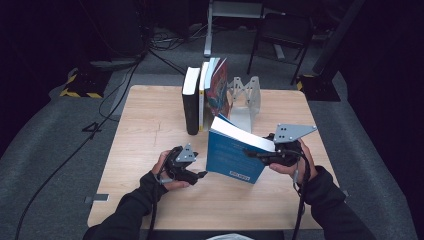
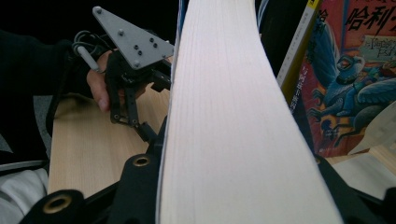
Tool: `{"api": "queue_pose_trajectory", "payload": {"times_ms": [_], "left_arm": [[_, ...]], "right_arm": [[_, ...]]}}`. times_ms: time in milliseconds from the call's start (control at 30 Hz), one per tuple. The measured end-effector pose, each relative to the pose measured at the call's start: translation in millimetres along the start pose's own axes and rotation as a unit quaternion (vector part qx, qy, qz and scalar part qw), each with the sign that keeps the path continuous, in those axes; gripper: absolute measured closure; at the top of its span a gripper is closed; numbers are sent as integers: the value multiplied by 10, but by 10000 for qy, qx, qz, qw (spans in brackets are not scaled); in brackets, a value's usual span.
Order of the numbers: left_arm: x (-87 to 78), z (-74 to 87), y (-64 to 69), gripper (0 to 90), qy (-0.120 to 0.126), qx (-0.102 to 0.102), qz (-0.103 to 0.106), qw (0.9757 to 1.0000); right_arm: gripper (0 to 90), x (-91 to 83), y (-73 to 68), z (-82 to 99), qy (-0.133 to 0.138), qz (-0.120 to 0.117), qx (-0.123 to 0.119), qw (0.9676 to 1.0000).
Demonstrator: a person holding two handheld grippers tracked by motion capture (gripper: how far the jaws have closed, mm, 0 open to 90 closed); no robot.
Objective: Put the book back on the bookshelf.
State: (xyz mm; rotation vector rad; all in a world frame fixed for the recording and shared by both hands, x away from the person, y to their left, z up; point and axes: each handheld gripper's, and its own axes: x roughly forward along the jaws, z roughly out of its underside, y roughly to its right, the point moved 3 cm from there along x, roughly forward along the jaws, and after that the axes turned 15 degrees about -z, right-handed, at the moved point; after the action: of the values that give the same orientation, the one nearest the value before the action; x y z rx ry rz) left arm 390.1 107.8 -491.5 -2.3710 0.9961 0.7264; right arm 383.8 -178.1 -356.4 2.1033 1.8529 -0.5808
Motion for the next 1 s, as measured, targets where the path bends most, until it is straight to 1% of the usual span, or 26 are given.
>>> {"api": "queue_pose_trajectory", "payload": {"times_ms": [33, 67, 100, 133, 167, 200, 233, 267, 300, 467, 533, 600, 667, 733, 767, 800, 833, 900, 933, 1000], "left_arm": [[0, 0, 0, 240, 0, 0, 0, 10000], [-31, 50, -9, 240, -48, 1, -14, 10000], [-53, 92, -9, 234, -127, -18, -3, 9999], [-94, 163, -8, 220, -226, -40, -59, 9997], [-120, 199, -8, 204, -251, -28, -101, 9996], [-120, 199, -8, 205, -251, -28, -101, 9996], [-174, 262, 6, 200, -289, -37, -117, 9995], [-196, 287, 21, 199, -294, -47, -130, 9995], [-196, 287, 21, 200, -294, -47, -130, 9995], [-284, 400, 136, 206, -369, 51, -215, 9991], [-299, 427, 190, 207, -383, 106, -197, 9990], [-309, 441, 239, 196, -463, 227, -212, 9984], [-307, 460, 281, 191, -554, 283, -186, 9979], [-298, 486, 305, 191, -609, 287, -159, 9976], [-290, 501, 305, 191, -656, 277, -146, 9974], [-278, 516, 297, 192, -677, 218, -121, 9974], [-278, 516, 297, 187, -677, 218, -121, 9974], [-259, 532, 261, 187, -651, 62, -102, 9978], [-248, 543, 235, 186, -667, -51, -69, 9977], [-232, 562, 201, 181, -677, -184, -14, 9975]], "right_arm": [[603, 0, 0, 0, 0, 0, 0, 10000], [603, -3, -1, -1, -8, 20, 8, 10000], [603, -10, -1, 2, -4, 66, 37, 10000], [602, -15, 1, 4, -7, 96, 47, 9999], [603, -19, 2, 6, -2, 112, 60, 9999], [603, -26, 5, 8, -3, 125, 71, 9999], [602, -37, 8, 13, 0, 149, 82, 9999], [603, -44, 8, 17, 1, 167, 100, 9998], [602, -52, 9, 20, 8, 201, 111, 9997], [602, -103, 9, 40, -19, 304, 157, 9994], [602, -132, 15, 53, -17, 352, 208, 9992], [602, -163, 21, 68, -5, 407, 246, 9989], [602, -195, 23, 84, -15, 458, 253, 9986], [602, -222, 18, 96, -20, 486, 267, 9985], [602, -234, 13, 101, -38, 500, 274, 9984], [602, -244, 1, 103, -64, 527, 261, 9982], [602, -244, 1, 103, -64, 527, 261, 9982], [603, -260, -26, 106, -119, 559, 238, 9981], [603, -265, -30, 107, -136, 566, 234, 9980], [603, -282, -32, 112, -149, 604, 286, 9977]]}}
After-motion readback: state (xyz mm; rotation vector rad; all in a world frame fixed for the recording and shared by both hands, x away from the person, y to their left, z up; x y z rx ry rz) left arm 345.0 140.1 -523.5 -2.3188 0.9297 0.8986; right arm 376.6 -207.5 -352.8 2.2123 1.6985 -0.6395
